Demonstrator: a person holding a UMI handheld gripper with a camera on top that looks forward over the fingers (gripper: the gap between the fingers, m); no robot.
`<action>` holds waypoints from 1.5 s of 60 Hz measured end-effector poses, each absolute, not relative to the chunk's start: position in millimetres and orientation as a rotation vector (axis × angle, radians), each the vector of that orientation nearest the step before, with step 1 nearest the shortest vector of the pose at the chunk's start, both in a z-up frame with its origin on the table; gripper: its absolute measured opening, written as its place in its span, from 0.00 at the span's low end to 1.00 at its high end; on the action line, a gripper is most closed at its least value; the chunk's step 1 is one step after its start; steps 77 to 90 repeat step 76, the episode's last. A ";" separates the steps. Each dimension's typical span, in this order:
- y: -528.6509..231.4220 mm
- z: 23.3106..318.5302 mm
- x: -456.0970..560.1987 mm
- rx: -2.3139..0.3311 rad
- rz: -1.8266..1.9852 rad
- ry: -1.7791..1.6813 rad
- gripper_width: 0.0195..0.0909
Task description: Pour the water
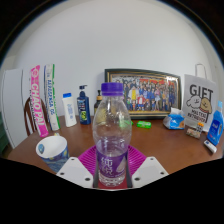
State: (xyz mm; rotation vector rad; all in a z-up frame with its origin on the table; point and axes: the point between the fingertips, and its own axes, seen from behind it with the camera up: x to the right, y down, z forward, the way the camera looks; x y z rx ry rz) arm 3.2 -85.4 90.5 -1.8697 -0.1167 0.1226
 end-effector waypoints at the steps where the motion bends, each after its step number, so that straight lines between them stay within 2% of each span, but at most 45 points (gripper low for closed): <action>1: -87.3 88.1 2.9 -1.869 0.113 -0.126 0.28; 10: -93.4 85.2 1.1 -1.902 0.050 -0.158 0.48; 12: -95.8 87.9 -1.5 -1.917 0.058 -0.153 0.60; 16: -102.3 96.1 -3.8 -1.936 0.071 -0.132 0.91; 17: -104.4 98.4 -3.8 -1.941 0.070 -0.126 0.95; 20: -112.2 105.3 -1.6 -1.958 0.055 -0.109 0.90; 23: -123.0 114.2 -1.1 -1.973 0.035 -0.099 0.93; 48: -271.5 233.5 -47.3 -2.083 -0.068 0.005 0.92; 57: -307.7 243.4 -61.4 -2.078 -0.096 0.004 0.92; 66: -329.7 237.5 -67.5 -2.097 -0.111 0.006 0.92; 90: -336.8 234.7 -65.5 -2.102 -0.142 0.013 0.92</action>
